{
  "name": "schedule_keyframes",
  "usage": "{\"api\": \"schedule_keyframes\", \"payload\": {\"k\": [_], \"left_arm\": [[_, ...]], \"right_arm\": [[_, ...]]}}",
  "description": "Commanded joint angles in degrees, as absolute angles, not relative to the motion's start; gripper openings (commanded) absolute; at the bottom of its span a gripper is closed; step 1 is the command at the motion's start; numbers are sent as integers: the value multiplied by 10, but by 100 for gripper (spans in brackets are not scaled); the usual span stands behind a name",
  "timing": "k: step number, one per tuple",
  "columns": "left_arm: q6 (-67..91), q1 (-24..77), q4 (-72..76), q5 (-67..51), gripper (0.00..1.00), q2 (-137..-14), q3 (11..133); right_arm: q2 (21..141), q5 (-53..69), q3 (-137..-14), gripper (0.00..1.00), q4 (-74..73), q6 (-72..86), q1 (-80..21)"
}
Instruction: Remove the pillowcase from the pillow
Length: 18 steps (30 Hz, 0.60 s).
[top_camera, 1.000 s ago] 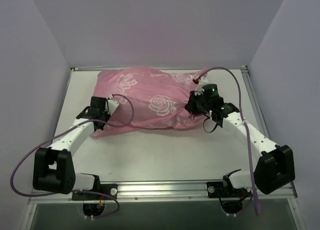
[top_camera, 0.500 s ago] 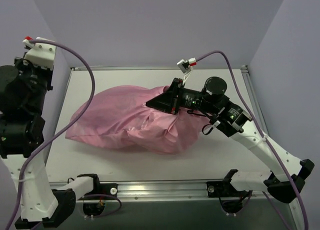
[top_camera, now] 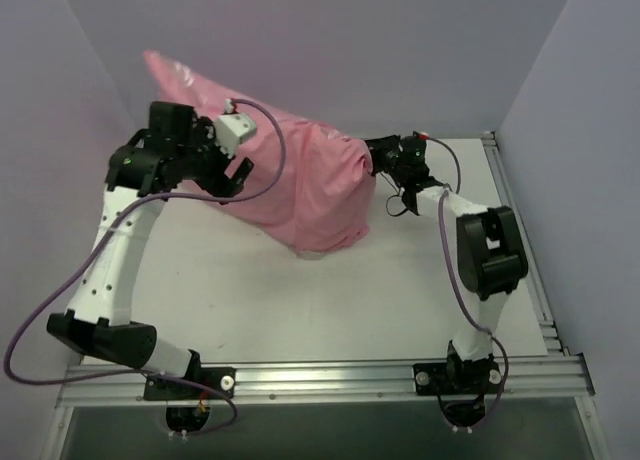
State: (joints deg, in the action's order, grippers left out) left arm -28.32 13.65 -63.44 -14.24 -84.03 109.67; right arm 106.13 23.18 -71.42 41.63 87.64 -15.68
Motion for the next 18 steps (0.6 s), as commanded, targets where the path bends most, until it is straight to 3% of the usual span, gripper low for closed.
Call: {"api": "schedule_keyframes", "payload": {"k": [1, 7, 9, 10, 11, 13, 14, 16, 18], "left_arm": [[-315, 192, -567, -94, 94, -807, 1000], [-278, 195, -520, -62, 94, -877, 994], [-270, 196, -491, -53, 94, -912, 996], [-264, 200, -480, -31, 94, -924, 997], [-259, 202, -469, -18, 94, -938, 998], [-247, 203, -446, -5, 94, -976, 1009], [-242, 204, -442, -5, 96, -990, 1014], [-234, 209, -436, -7, 97, -1020, 1024], [-230, 219, -408, -7, 97, -1040, 1019]], "right_arm": [[1084, 178, -676, 0, 504, 919, -144], [1146, 277, -639, 2, 510, 823, -82], [1171, 352, -671, 25, 457, 760, -64], [1188, 372, -685, 43, 434, 728, -48], [1190, 386, -697, 51, 377, 659, -41], [1169, 350, -746, 78, 267, 560, -22], [1155, 300, -769, 86, 121, 439, -19], [1090, 116, -815, 99, 22, 354, -20], [1035, 42, -802, 100, -28, 315, -17]]}}
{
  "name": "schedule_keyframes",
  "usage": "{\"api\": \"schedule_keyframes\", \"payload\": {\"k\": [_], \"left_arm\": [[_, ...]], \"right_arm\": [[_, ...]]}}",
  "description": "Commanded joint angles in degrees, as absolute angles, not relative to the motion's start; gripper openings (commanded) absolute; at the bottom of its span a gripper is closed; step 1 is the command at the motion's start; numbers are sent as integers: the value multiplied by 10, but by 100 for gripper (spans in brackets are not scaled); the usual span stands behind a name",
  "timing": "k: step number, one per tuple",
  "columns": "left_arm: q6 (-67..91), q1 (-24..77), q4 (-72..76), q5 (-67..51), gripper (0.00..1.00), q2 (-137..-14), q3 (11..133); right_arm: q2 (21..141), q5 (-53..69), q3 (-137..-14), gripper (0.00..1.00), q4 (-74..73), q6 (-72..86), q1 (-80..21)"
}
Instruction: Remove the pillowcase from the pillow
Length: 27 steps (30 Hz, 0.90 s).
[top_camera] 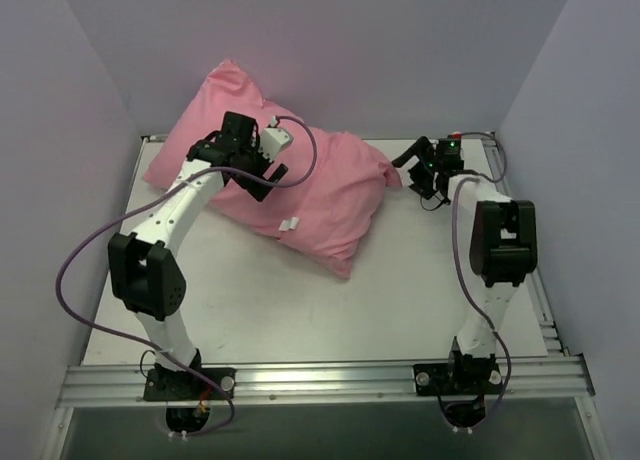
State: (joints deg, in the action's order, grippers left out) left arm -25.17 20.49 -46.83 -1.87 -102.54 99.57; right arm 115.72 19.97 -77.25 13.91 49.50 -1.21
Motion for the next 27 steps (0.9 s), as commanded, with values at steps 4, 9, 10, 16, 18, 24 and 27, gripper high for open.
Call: {"api": "schedule_keyframes", "payload": {"k": [4, 9, 10, 16, 18, 24, 27], "left_arm": [[-207, 221, -354, -13, 99, -1075, 1008], [-178, 222, -344, -55, 39, -1104, 1013], [-169, 223, -341, -85, 22, -1101, 1007], [-121, 227, -302, -97, 2, -1052, 937], [-110, 225, -285, -86, 2, -1028, 912], [-83, 223, -268, -61, 2, -1004, 888], [-77, 210, -266, -24, 2, -1012, 889]], "right_arm": [[879, -102, -795, 100, -56, 276, -63], [874, -178, -825, 100, -59, 249, -254], [910, -175, -838, 100, -62, 254, -271], [1061, -136, -949, 79, -60, 274, -317], [1077, -133, -953, 60, -48, 282, -316], [1135, -129, -972, 36, -73, 286, -316], [1106, -164, -926, 28, -72, 288, -303]]}}
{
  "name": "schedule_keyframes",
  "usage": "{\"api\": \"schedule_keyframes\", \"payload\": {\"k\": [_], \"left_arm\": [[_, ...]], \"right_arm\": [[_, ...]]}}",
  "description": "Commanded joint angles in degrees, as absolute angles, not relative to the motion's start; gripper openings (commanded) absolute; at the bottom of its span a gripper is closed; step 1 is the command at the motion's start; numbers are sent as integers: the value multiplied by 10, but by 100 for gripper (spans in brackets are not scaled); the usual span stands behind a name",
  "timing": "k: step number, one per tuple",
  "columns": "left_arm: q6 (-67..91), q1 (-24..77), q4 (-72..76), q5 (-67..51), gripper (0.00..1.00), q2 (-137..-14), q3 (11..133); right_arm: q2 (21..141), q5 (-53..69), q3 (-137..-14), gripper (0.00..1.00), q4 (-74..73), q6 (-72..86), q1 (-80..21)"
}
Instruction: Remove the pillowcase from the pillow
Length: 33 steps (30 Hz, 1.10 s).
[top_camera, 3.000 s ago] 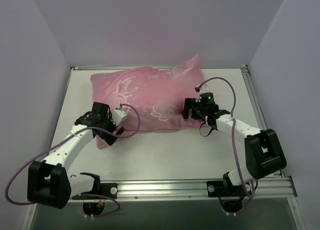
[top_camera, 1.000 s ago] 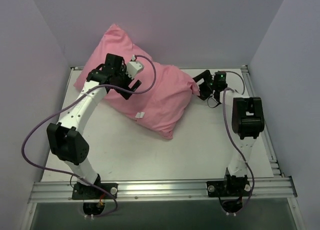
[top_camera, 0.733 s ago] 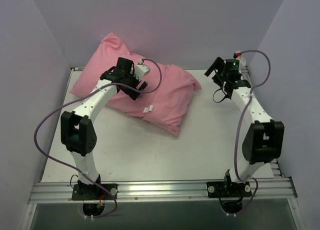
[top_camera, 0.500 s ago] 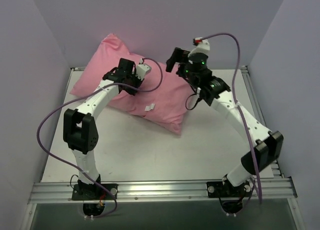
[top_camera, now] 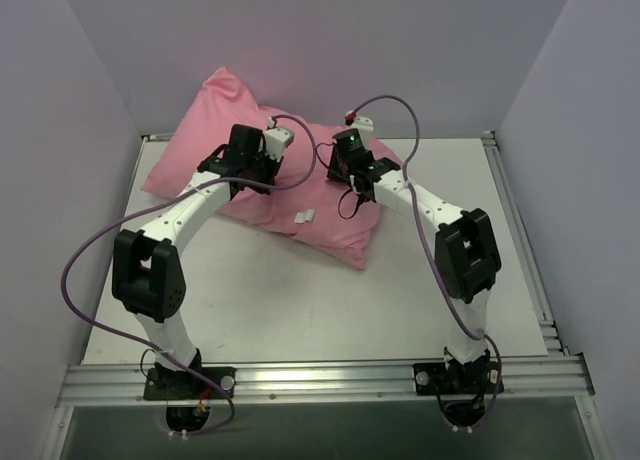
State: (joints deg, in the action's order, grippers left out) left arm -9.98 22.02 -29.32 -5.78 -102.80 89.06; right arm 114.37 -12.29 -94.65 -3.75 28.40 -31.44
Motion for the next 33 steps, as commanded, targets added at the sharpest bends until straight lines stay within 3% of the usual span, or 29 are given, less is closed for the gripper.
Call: {"api": "schedule_keyframes", "payload": {"k": [1, 7, 8, 10, 12, 20, 23, 24, 27, 28, 29, 30, 33], "left_arm": [[-75, 204, -266, -19, 2, -1013, 889], [-62, 135, -272, -27, 2, -1039, 889], [-64, 132, -277, -31, 2, -1041, 889], [-69, 129, -286, -46, 2, -1042, 884], [-75, 130, -284, -67, 2, -1029, 868], [-78, 83, -301, -76, 3, -1001, 882], [-112, 113, -337, -105, 33, -973, 929], [-135, 133, -351, -112, 51, -952, 941], [-182, 251, -369, -112, 78, -916, 984], [-190, 284, -371, -106, 92, -912, 993], [-196, 318, -374, -98, 97, -913, 1008], [-208, 376, -385, -88, 95, -933, 1015], [-213, 424, -375, -8, 96, -1008, 1020]], "right_arm": [[1076, -165, -885, 27, -60, 290, -298], [954, -134, -738, 28, -11, 292, -236], [949, -127, -704, 25, -6, 290, -227], [953, -93, -683, 7, 12, 285, -197], [961, -69, -663, 0, 20, 286, -179], [957, -26, -650, 0, 46, 273, -175], [943, 51, -609, 0, 109, 293, -188], [940, 68, -598, 0, 130, 310, -196], [926, 129, -562, 0, 196, 337, -200], [918, 138, -554, 0, 219, 354, -199], [913, 145, -541, 0, 226, 359, -196], [906, 142, -536, 0, 228, 362, -195], [883, 131, -515, 0, 224, 368, -187]]}}
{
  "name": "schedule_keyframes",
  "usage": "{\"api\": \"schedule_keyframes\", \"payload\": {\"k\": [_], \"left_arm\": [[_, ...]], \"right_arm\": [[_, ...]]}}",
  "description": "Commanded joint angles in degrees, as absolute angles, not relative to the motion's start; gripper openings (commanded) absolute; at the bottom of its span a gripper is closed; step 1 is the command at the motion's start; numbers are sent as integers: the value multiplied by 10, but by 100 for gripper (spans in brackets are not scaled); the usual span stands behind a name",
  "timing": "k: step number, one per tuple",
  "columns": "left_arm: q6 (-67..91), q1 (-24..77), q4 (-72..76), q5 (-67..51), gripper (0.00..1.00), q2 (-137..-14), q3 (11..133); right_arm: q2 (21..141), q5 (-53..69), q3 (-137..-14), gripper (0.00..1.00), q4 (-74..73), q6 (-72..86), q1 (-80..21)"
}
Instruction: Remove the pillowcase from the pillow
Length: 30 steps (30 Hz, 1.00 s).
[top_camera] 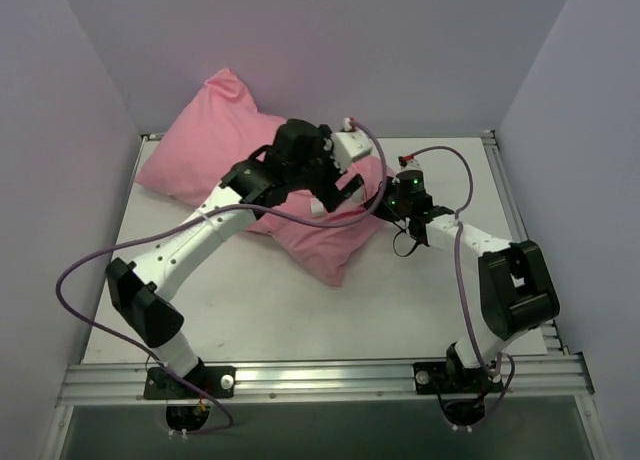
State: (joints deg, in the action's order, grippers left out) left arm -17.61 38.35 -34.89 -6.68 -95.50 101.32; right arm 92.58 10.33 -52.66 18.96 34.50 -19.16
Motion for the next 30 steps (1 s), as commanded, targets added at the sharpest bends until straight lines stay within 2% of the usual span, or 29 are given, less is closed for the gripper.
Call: {"api": "schedule_keyframes", "payload": {"k": [1, 2, 4, 8, 9, 10, 12, 17, 22, 24, 30], "left_arm": [[-205, 425, -370, -2, 99, -1027, 1022], [-201, 423, -366, 31, 84, -1047, 1027], [-204, 421, -360, 69, 68, -1098, 1055], [-224, 424, -349, 97, 64, -1145, 1081], [-222, 424, -348, 112, 41, -1153, 1085], [-218, 423, -348, 120, 25, -1155, 1089], [-214, 411, -345, 116, 2, -1146, 1085], [-205, 374, -330, 128, 2, -1126, 1070], [-157, 264, -354, 76, 2, -1060, 1081], [-149, 239, -366, 11, 2, -1025, 1077], [-177, 162, -331, 26, 2, -976, 1021]], "right_arm": [[871, 129, -507, 0, 228, 371, -183], [866, 127, -500, 0, 229, 374, -182], [854, 124, -485, 0, 230, 381, -179], [854, 130, -470, 0, 239, 388, -180], [857, 127, -468, 0, 235, 386, -178], [858, 126, -466, 0, 232, 384, -178], [859, 120, -457, 0, 236, 381, -175], [864, 127, -424, 0, 241, 384, -155], [857, 125, -399, 0, 246, 381, -127], [871, 124, -396, 0, 250, 372, -132], [910, 136, -393, 0, 278, 387, -163]]}}
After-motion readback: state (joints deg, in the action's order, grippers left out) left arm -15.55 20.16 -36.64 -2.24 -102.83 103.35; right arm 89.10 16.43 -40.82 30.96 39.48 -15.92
